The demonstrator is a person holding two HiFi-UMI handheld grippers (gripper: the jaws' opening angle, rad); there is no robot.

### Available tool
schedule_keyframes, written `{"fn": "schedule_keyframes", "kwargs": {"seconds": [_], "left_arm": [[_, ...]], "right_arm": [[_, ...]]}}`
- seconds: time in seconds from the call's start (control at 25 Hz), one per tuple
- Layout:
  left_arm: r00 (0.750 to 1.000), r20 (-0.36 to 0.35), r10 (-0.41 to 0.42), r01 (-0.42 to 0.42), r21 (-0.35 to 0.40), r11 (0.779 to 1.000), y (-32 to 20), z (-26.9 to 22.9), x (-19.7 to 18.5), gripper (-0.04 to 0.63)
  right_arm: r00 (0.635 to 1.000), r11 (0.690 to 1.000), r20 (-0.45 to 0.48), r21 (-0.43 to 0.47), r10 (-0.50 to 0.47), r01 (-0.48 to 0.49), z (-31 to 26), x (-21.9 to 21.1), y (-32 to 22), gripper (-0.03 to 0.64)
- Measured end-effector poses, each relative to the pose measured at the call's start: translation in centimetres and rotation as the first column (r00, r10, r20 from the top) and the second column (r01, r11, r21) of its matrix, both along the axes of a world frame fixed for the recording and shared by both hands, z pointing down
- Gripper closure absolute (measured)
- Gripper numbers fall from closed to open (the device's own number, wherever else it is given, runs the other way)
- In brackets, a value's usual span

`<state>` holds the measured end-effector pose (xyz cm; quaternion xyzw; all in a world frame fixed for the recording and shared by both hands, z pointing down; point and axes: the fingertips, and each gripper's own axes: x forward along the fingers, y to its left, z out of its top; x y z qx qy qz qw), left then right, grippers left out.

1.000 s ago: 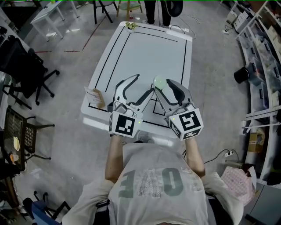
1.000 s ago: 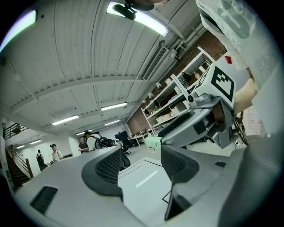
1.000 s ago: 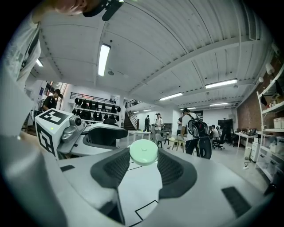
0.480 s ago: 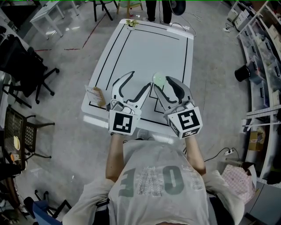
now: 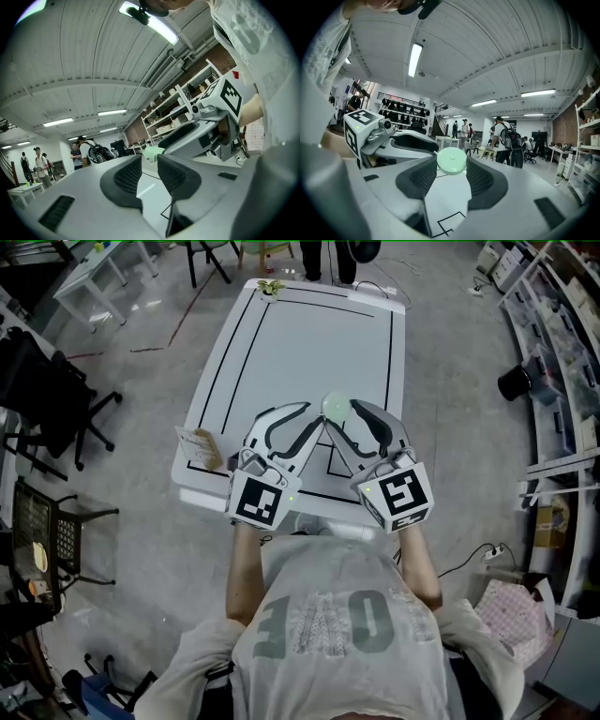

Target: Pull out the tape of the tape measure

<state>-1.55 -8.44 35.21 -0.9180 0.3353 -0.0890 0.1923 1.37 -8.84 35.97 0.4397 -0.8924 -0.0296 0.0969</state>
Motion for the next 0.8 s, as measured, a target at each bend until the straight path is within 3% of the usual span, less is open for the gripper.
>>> {"fn": "schedule_keyframes", "kwargs": {"seconds": [0.36, 0.64, 0.8], "left_arm": [[0.993, 0.012, 0.118, -0.116, -0.098, 0.988, 0.7, 1.5, 1.0, 0.549], [0.993, 0.024, 0.118, -0.116, -0.094, 0.989, 0.7, 1.7, 1.0, 0.565], [0.997, 0.037, 0.062, -0.059, -0.081, 0.995, 0.2, 1.7, 0.0, 0.566]], "right_arm": [[0.999, 1.000, -0.046, -0.021, -0.002, 0.001, 0.9, 0.2, 0.3, 0.405], [0.999, 1.000, -0.032, -0.024, 0.011, -0.011, 0.8, 0.0, 0.2, 0.405], [0.996, 0.997, -0.049, -0.025, 0.076, -0.077, 1.2, 0.8, -0.8, 0.405]]}}
